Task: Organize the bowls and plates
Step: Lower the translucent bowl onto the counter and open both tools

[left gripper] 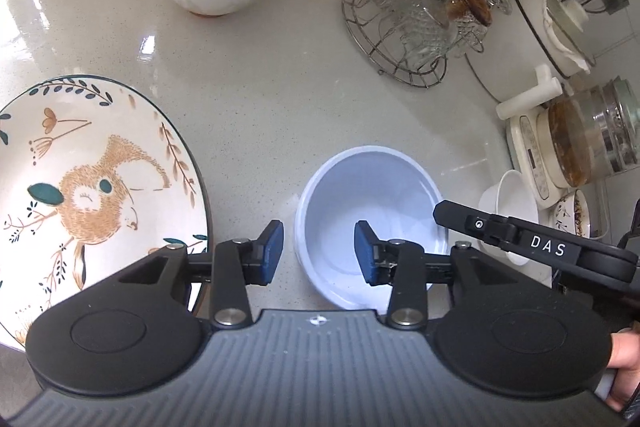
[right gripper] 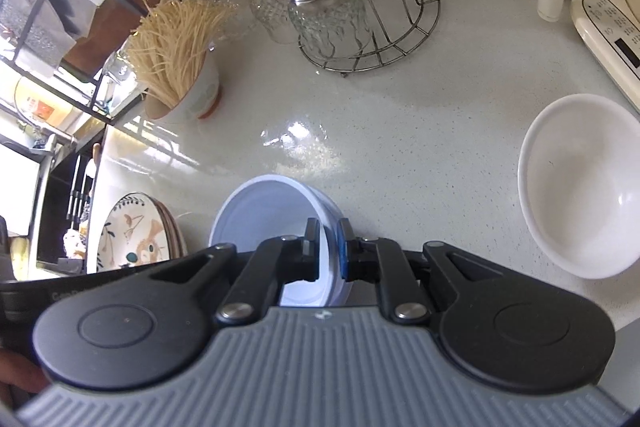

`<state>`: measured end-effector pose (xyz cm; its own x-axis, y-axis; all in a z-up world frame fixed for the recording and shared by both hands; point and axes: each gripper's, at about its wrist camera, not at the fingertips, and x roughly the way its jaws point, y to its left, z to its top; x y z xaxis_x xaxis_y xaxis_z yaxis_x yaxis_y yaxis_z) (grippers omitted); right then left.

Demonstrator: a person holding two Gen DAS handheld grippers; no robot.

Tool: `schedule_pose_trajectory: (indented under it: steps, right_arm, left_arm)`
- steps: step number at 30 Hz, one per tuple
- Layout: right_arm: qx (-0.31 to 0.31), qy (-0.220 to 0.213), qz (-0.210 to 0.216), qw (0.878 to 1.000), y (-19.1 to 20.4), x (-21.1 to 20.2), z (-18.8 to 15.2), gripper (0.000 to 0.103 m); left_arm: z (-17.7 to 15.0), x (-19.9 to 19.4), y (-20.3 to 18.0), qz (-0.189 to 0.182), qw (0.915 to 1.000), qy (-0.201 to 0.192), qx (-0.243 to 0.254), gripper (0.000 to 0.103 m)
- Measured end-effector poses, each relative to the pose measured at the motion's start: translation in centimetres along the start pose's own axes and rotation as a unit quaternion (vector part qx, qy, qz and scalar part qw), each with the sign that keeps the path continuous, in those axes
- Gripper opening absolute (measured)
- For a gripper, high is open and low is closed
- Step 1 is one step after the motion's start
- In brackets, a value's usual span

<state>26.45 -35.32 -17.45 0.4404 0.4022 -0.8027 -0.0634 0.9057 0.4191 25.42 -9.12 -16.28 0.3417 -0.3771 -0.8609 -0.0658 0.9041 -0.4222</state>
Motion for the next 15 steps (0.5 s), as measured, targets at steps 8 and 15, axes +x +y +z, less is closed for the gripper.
schedule_pose_trajectory:
  steps: [8,15]
  right_arm:
    - [-0.008,-0.022,-0.031,0.999,0.07,-0.44,0.11,0.016]
    - [0.005,-0.008,-0.007,1.0,-0.48,-0.03,-0.43,0.045]
  left_arm:
    - [-0.13,0.1,0.29,0.005,0.9999,-0.017,0.0,0.044]
    - [-0.41,0.35,0.44,0.009,0.9997,-0.022,0.004,0.043]
